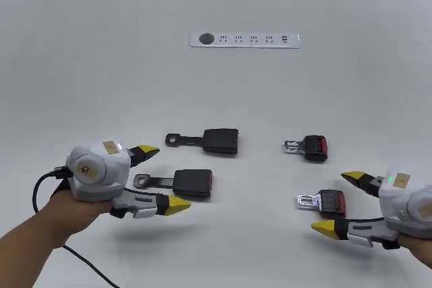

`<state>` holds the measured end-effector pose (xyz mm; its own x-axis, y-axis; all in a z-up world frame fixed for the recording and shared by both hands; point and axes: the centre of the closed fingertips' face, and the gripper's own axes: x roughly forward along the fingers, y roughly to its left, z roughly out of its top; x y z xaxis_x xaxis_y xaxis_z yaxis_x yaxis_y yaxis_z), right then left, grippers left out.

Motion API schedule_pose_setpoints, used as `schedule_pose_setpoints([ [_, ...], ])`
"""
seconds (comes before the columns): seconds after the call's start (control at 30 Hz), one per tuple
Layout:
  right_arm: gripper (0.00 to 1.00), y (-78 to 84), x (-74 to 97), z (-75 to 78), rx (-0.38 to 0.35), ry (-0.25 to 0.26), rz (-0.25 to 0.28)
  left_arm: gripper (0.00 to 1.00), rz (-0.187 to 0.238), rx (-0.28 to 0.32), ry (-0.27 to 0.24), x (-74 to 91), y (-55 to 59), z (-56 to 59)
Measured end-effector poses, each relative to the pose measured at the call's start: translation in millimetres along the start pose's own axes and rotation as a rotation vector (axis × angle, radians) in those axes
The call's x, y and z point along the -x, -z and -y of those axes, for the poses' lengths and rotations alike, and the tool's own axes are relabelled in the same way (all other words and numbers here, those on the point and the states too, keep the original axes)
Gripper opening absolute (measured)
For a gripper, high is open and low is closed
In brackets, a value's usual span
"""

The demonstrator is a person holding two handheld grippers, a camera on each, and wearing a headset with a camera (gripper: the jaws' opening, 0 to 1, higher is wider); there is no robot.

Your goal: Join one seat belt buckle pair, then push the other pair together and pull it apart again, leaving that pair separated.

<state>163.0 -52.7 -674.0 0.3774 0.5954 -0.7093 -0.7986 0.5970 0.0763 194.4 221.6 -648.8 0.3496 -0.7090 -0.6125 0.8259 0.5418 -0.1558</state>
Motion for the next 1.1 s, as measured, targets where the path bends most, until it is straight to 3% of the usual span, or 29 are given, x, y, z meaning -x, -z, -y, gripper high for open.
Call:
schedule_pose_setpoints([
  [0.17,0.73,6.6,-0.7,0.7,0.009,-0.042,-0.025,0.78,-0.042,-0.054,0.05,-8.0,4.5,1.8],
  [0.27,0.7,10.2,0.4,0.9,0.031,-0.071,-0.042,0.76,-0.093,-0.106,0.089,-16.7,6.2,11.0],
  [0.43,0.65,15.6,1.1,-3.2,0.062,-0.118,-0.073,0.73,-0.121,-0.157,0.133,-26.5,2.6,20.9],
  [0.73,0.55,18.6,-1.2,2.7,0.146,-0.152,-0.107,0.59,-0.166,-0.22,0.186,-37.3,7.6,21.3],
  [0.83,0.5,19.7,-0.9,2.2,0.174,-0.162,-0.114,0.5,-0.185,-0.251,0.203,-37.7,13.7,20.7],
  [0.97,0.46,18.3,-1.9,1.5,0.197,-0.169,-0.118,0.38,-0.172,-0.272,0.197,-38.6,13.9,12.7],
  [1.03,0.41,18.7,-3.3,3.6,0.245,-0.154,-0.127,0.38,-0.177,-0.287,0.205,-38.6,15.4,11.5],
  [1.1,0.39,17.8,-3.4,2.0,0.233,-0.163,-0.125,0.37,-0.184,-0.306,0.212,-38.8,16.3,10.9],
])
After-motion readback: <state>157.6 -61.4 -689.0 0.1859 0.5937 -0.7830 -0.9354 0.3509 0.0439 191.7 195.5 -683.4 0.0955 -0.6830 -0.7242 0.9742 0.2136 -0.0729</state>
